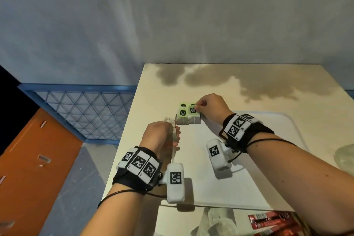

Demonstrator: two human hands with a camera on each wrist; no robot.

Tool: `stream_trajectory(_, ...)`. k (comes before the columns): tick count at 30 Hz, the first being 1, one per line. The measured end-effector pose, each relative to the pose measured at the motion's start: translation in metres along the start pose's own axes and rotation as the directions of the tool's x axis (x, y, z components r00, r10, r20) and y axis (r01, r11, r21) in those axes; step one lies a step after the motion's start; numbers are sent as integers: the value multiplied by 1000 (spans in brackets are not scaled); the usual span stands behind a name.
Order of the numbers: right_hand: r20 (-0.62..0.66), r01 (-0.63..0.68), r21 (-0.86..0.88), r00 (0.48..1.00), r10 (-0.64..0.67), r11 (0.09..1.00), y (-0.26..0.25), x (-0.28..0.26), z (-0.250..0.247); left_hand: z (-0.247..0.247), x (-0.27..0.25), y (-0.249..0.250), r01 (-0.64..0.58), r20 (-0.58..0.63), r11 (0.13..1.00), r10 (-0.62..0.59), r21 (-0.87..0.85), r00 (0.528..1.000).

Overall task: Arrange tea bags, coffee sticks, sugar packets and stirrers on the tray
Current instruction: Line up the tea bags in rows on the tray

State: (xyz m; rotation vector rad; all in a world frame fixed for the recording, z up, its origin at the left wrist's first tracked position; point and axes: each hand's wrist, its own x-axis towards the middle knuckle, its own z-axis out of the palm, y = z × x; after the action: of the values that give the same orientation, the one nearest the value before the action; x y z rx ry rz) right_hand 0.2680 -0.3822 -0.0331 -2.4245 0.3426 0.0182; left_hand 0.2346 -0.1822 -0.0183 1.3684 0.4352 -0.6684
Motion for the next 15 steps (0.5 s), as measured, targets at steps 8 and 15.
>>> stream_trajectory(8,-49,-18,216,998,30,976,-5,-30,-10,3,-13,-5,-212,31,939,212,271,977)
stream_trajectory(15,152,-23,417,987,-44,909,-20,-96,-29,25,-37,-8,-374,50,875,377,308,925)
